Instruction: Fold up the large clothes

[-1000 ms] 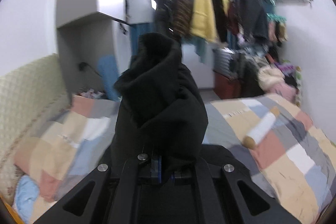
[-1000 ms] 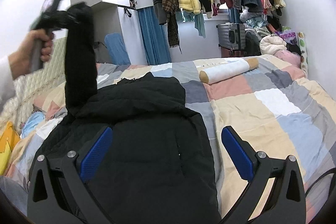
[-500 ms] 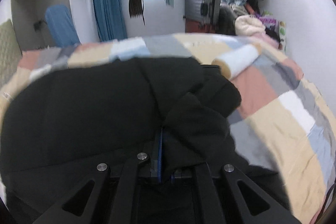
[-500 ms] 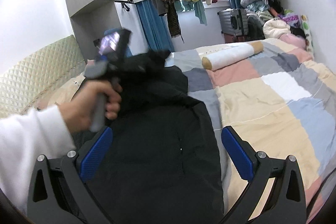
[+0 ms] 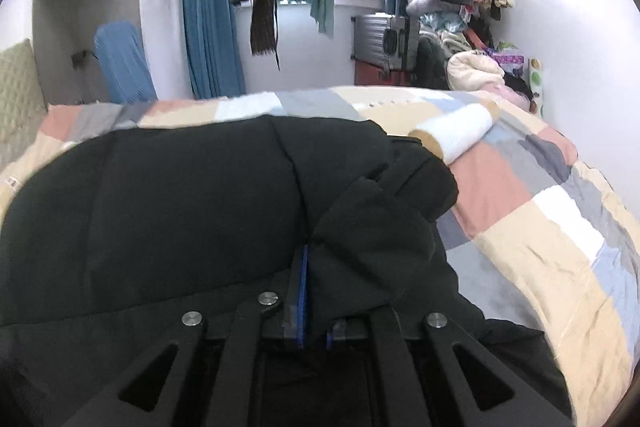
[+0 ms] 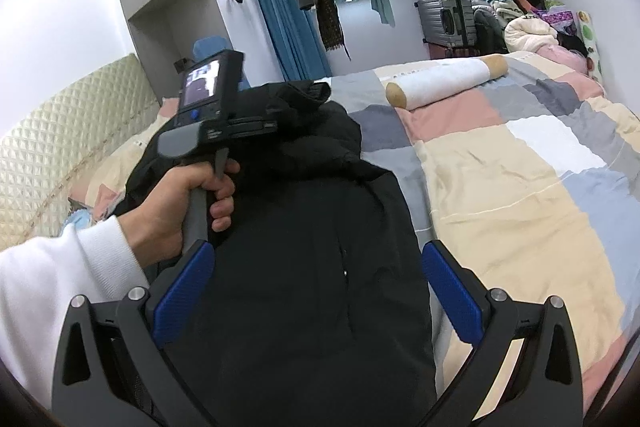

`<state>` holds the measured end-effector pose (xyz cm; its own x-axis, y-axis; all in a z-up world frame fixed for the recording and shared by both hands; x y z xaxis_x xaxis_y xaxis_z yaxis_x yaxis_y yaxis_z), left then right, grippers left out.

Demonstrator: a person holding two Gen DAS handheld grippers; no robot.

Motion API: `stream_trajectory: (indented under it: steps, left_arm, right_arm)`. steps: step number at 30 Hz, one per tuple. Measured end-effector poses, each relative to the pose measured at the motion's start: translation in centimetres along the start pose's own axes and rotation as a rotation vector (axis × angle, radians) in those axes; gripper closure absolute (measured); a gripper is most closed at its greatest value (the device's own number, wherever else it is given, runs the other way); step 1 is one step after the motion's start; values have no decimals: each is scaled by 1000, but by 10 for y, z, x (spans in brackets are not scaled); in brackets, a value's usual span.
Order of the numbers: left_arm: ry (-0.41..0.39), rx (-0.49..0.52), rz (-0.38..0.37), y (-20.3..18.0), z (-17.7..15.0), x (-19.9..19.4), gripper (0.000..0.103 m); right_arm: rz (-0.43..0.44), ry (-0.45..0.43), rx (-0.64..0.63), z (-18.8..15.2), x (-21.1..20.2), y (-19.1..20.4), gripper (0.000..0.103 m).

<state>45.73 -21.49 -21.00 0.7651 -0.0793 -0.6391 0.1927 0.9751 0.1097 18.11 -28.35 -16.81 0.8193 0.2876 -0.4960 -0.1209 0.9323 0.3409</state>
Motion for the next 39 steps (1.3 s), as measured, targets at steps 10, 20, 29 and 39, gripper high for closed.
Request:
stream_trajectory:
  steps: [10, 20, 29, 39]
  left_arm:
    - [-79, 21, 17, 19, 13, -86, 17]
    - [-164, -29, 68, 82, 34, -227, 17]
    - [-239, -119, 69, 149, 11, -341, 17]
    - [-192, -164, 84, 196, -65, -392, 17]
  right_arm:
    - [1, -35, -25, 4, -9, 6, 0]
    - [-4, -86, -73, 8, -27, 20, 0]
    - [24, -114, -68, 10, -41, 33, 0]
    - [43, -125, -109, 4, -79, 71, 0]
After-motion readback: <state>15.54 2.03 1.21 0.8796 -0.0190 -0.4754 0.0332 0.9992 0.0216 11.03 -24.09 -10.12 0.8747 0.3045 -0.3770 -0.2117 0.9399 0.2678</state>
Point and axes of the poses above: each gripper's, at about its wrist camera, not at the fingertips, and x roughly the way its jaws point, y to its left, z to its top, the point moved 2 cm from there along x, roughly the way its jaws point, and after that the axes turned 12 degrees about z, right-handed, at the moved point
